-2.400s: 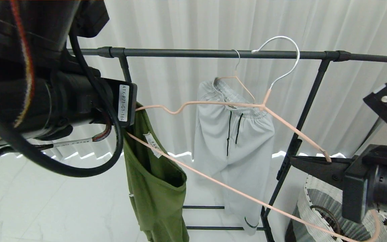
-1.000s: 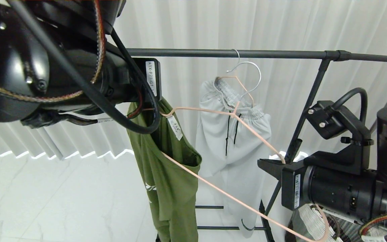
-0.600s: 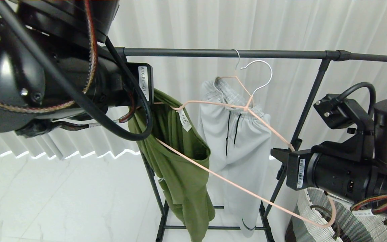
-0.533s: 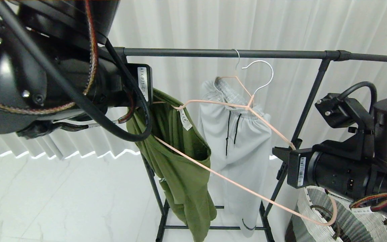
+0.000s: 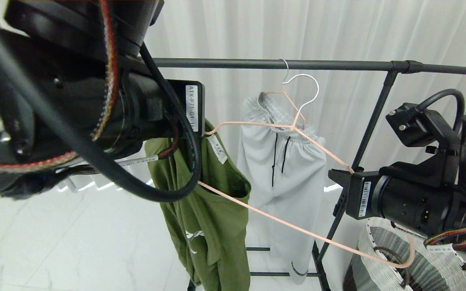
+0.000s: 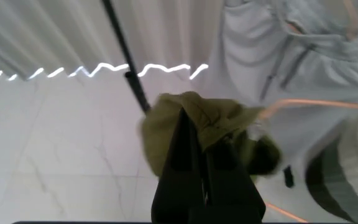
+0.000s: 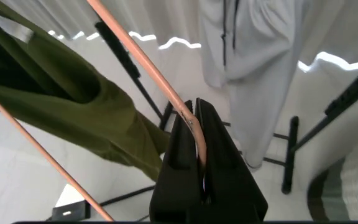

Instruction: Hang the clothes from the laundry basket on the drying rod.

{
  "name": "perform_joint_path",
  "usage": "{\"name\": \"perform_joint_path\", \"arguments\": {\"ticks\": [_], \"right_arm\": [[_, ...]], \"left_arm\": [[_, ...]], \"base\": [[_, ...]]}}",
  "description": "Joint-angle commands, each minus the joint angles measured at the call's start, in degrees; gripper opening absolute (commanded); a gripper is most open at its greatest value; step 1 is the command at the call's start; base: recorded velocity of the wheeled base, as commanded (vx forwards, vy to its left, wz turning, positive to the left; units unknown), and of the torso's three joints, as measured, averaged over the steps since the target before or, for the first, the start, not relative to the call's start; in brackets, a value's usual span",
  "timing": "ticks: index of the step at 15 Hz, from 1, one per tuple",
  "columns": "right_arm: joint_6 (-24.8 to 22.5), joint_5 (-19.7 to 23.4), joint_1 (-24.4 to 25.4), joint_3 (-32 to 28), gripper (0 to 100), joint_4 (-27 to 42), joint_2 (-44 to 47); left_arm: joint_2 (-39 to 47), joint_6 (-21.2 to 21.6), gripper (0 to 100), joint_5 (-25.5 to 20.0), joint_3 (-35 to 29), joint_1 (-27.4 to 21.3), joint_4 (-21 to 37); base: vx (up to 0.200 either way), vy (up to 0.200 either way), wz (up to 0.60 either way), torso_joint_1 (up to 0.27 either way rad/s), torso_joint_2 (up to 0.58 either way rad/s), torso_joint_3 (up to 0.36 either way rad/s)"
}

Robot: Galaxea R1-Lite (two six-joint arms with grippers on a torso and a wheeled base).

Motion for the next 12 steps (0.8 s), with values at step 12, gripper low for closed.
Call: {"name": "perform_joint_path", "arguments": {"ticks": [12], "right_arm": [[-1.2,6.1,10.5,-0.6,0,-8.8,5.4]], "left_arm": [[0.4,-0.7,0,-7.7,-3.1,-4.3,0.0]], "base": [[0.000,0.000,0.00,0.000,0.00,0.000]]}}
